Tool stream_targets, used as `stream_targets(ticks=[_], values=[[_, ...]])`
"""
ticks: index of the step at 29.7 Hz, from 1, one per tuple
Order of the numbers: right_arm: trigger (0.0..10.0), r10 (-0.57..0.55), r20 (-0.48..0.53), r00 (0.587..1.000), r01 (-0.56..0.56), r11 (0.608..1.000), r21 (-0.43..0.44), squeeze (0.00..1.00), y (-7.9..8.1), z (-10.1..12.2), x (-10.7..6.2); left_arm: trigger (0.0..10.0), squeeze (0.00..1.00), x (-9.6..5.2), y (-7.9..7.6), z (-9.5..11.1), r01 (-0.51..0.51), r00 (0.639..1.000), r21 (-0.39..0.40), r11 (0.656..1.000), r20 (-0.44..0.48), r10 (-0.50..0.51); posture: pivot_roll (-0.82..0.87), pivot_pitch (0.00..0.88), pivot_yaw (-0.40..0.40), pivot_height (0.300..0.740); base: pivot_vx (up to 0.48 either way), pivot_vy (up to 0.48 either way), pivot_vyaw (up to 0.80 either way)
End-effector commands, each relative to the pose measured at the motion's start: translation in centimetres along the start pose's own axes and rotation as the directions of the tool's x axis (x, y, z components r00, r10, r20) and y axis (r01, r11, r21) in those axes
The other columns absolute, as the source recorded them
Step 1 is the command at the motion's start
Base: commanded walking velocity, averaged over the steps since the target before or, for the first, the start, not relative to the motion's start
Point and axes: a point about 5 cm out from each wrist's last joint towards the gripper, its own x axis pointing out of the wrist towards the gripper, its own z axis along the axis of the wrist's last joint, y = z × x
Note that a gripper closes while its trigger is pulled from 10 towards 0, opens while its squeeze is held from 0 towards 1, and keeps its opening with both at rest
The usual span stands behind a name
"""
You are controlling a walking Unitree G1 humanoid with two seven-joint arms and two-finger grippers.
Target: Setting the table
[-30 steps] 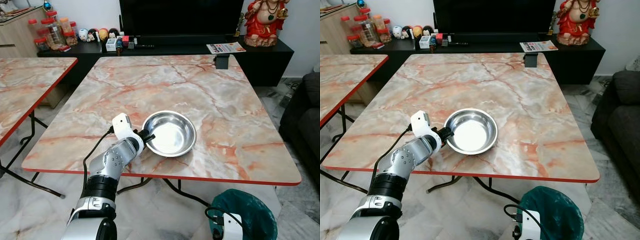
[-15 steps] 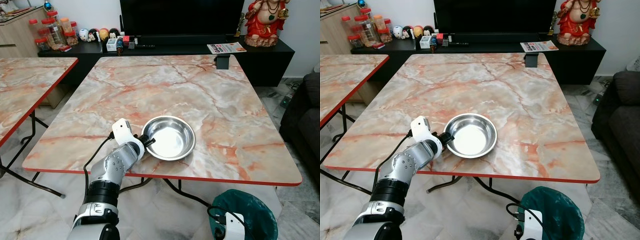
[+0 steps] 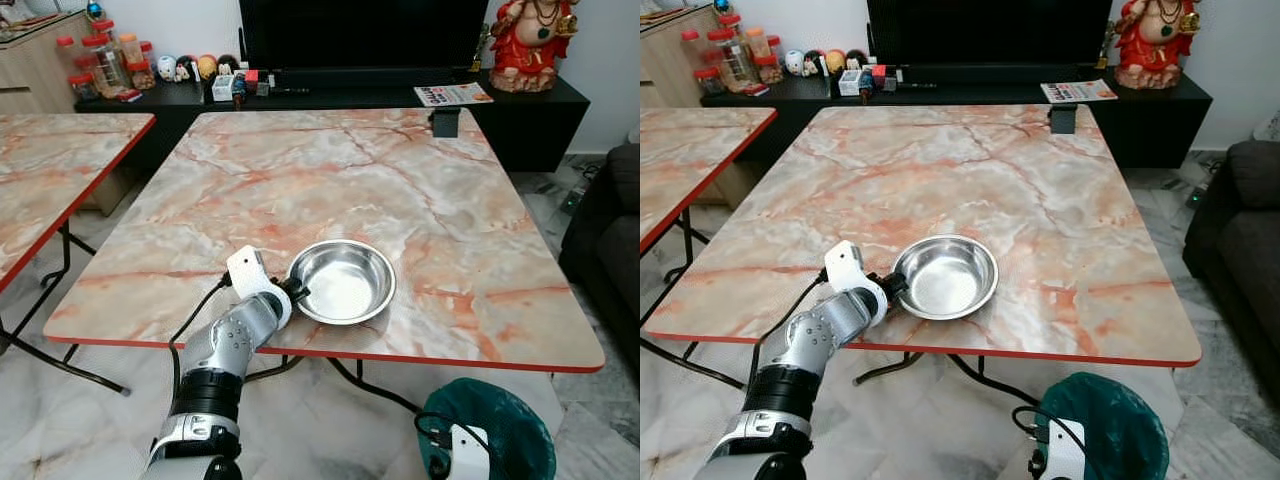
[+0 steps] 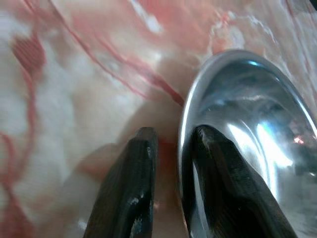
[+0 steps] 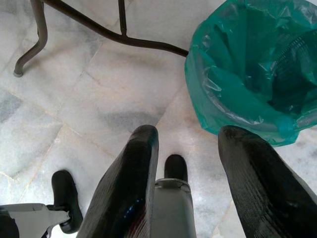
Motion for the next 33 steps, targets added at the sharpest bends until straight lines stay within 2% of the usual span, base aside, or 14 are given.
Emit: stream_targets(ticks=[1, 2, 3, 4, 5, 6, 7, 8, 9, 12, 15, 24, 28, 33], values=[[10.0, -0.008, 0.004, 1.000, 0.008, 1.000, 0.011, 0.00, -0.1, 0.1, 0.0, 10.0, 1.00, -0.2, 0.5, 0.3, -0.023, 1.000, 0.005, 1.000, 0.013, 0.023, 0.04, 0.000, 0.047, 0.740, 0.000, 0.000, 0.00], [10.0, -0.007, 0.004, 1.000, 0.007, 1.000, 0.011, 0.00, 0.0, 0.1, 0.0, 10.0, 1.00, -0.3, 0.6, 0.4, -0.027, 0.999, 0.006, 1.000, 0.017, 0.027, 0.04, 0.000, 0.047, 0.740, 0.000, 0.000, 0.00], [10.0, -0.007, 0.005, 1.000, 0.006, 1.000, 0.011, 0.00, 0.0, 0.1, 0.0, 10.0, 0.72, -0.3, 0.6, 0.5, -0.028, 0.999, 0.009, 1.000, 0.020, 0.028, 0.04, 0.000, 0.046, 0.740, 0.000, 0.000, 0.00], [10.0, -0.007, 0.005, 1.000, 0.006, 1.000, 0.011, 0.00, 0.0, 0.1, 0.0, 10.0, 0.72, -0.3, 0.6, 0.5, -0.029, 0.999, 0.010, 1.000, 0.022, 0.029, 0.04, 0.000, 0.045, 0.740, 0.000, 0.000, 0.00], [10.0, -0.006, 0.005, 1.000, 0.006, 1.000, 0.011, 0.00, 0.0, 0.1, 0.0, 10.0, 0.00, -0.4, 0.6, 0.7, -0.029, 0.999, 0.014, 0.999, 0.030, 0.029, 0.04, 0.000, 0.044, 0.740, 0.000, 0.000, 0.00], [10.0, -0.006, 0.005, 1.000, 0.006, 1.000, 0.011, 0.00, 0.0, 0.2, 0.0, 10.0, 0.00, -0.5, 0.7, 0.9, -0.031, 0.999, 0.031, 0.999, 0.044, 0.030, 0.04, 0.000, 0.044, 0.740, 0.000, 0.000, 0.00], [10.0, -0.005, 0.006, 1.000, 0.005, 1.000, 0.010, 0.00, 0.0, 0.2, 0.0, 10.0, 0.00, -0.8, 1.1, 1.6, -0.059, 0.994, 0.135, 0.989, 0.099, 0.046, 0.04, 0.000, 0.044, 0.740, 0.000, 0.000, 0.00], [10.0, -0.005, 0.006, 1.000, 0.005, 1.000, 0.009, 0.00, 0.0, 0.2, 0.0, 10.0, 0.00, -1.0, 1.3, 1.9, -0.076, 0.991, 0.187, 0.979, 0.121, 0.054, 0.04, 0.000, 0.044, 0.740, 0.000, 0.000, 0.00], [10.0, -0.005, 0.006, 1.000, 0.005, 1.000, 0.011, 0.00, 0.0, 0.2, 0.0, 10.0, 0.00, -1.3, 2.0, 2.1, -0.125, 0.985, 0.270, 0.955, 0.146, 0.088, 0.04, 0.000, 0.046, 0.740, 0.000, 0.000, 0.00], [10.0, -0.005, 0.007, 1.000, 0.005, 1.000, 0.012, 0.00, 0.0, 0.2, 0.0, 10.0, 0.00, -2.1, 3.8, 1.5, -0.149, 0.985, 0.250, 0.957, 0.124, 0.121, 0.05, 0.000, 0.043, 0.740, 0.000, 0.000, 0.00], [10.0, -0.005, 0.006, 1.000, 0.004, 1.000, 0.010, 0.00, 0.0, 0.2, 0.0, 10.0, 0.00, -2.7, 4.3, 1.1, -0.127, 0.989, 0.243, 0.962, 0.102, 0.105, 0.06, 0.000, 0.040, 0.740, 0.000, 0.000, 0.00], [10.0, 0.009, 0.005, 1.000, -0.009, 1.000, -0.004, 0.00, 0.3, 0.4, 0.1, 10.0, 0.00, -3.2, 3.1, 0.4, -0.005, 0.998, 0.246, 0.969, 0.062, -0.011, 0.07, 0.000, 0.035, 0.740, 0.000, 0.000, 0.00], [10.0, 0.010, 0.008, 1.000, -0.010, 1.000, 0.000, 0.00, 0.5, 0.5, 0.1, 10.0, 0.00, -3.4, 1.8, 1.3, 0.036, 0.992, 0.251, 0.967, 0.108, -0.065, 0.07, 0.000, 0.039, 0.740, 0.000, 0.000, 0.00], [10.0, 0.006, 0.006, 1.000, -0.006, 1.000, 0.002, 0.00, 0.3, 0.4, 0.1, 10.0, 0.00, -3.5, 1.9, 2.1, 0.037, 0.988, 0.256, 0.966, 0.133, -0.073, 0.06, 0.000, 0.040, 0.740, 0.000, 0.000, 0.00]])
